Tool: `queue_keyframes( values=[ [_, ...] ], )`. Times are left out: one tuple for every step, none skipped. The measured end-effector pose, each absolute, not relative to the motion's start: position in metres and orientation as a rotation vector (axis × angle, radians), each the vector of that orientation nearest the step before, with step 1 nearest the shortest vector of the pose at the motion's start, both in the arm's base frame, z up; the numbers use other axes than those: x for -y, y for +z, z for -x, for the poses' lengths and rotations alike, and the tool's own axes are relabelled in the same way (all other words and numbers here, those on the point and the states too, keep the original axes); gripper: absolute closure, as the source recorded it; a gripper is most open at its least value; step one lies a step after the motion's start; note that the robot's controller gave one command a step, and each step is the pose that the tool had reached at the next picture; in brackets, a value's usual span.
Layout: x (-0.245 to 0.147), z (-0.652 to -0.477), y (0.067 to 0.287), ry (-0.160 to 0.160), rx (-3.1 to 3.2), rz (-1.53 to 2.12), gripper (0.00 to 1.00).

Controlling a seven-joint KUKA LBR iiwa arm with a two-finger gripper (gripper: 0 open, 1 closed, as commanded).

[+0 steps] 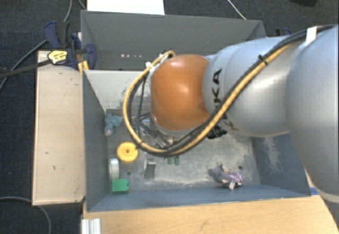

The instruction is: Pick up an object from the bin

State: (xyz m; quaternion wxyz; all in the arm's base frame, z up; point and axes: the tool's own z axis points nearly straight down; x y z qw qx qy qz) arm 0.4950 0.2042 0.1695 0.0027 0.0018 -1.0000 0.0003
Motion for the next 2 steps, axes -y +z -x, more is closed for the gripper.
queue_keyframes(
  values=[
    [-0.203,-0.497,0.174,-0.002,3.143,0.004,0.00],
    [-0.222,-0.544,0.066,0.001,3.132,-0.133,0.00]
  ],
)
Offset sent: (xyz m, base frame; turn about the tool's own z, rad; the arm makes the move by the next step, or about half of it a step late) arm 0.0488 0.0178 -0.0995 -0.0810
